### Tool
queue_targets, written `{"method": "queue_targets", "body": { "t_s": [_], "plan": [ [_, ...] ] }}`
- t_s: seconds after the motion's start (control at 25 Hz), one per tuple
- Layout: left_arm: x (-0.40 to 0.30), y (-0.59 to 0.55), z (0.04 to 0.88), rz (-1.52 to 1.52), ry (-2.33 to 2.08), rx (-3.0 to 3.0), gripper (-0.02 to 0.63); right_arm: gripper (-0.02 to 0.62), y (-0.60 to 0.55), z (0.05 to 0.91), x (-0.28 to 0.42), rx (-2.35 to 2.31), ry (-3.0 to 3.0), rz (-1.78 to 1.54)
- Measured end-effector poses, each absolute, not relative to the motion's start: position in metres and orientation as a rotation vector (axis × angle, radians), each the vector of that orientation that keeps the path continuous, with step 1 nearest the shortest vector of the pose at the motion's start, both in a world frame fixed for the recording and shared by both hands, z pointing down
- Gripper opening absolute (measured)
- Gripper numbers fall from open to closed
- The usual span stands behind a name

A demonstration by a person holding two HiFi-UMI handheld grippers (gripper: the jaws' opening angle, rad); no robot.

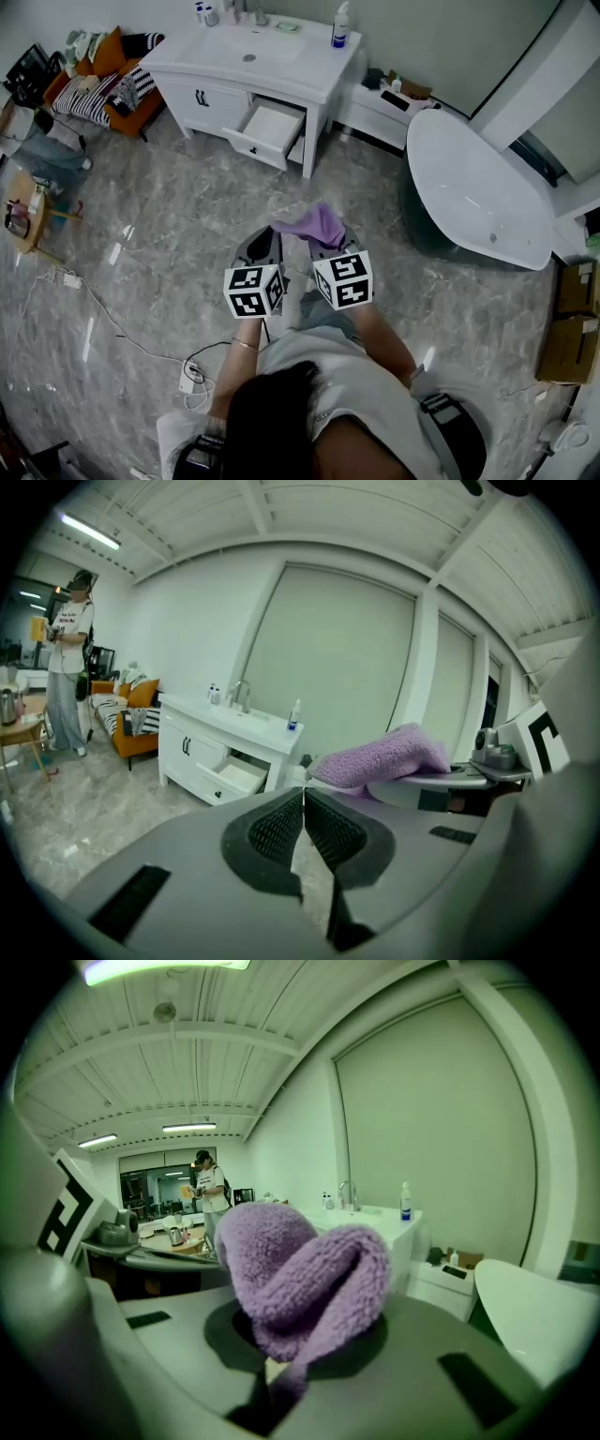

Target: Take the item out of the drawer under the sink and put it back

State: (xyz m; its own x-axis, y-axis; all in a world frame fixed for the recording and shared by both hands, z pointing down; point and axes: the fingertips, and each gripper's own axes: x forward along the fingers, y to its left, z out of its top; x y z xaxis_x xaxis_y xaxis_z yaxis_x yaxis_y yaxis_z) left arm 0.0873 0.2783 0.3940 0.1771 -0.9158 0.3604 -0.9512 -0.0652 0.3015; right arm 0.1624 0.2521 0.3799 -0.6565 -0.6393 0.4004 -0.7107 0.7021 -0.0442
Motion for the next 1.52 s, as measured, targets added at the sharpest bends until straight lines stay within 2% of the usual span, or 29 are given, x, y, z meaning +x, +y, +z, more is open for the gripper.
{"method": "queue_targets", "body": {
  "t_s": [0.68,1.52],
  "plan": [
    [0.090,0.148,0.400,0.116,-1.823,1.899,0.011,0.045,0.113,0.387,0.172,0.968,-2.555,0.269],
    [0.076,0.105,0.421,0.116,-1.867,1.784,0.011,0.046,0.063,0.407,0.162,0.877,-2.551,0.255]
  ]
}}
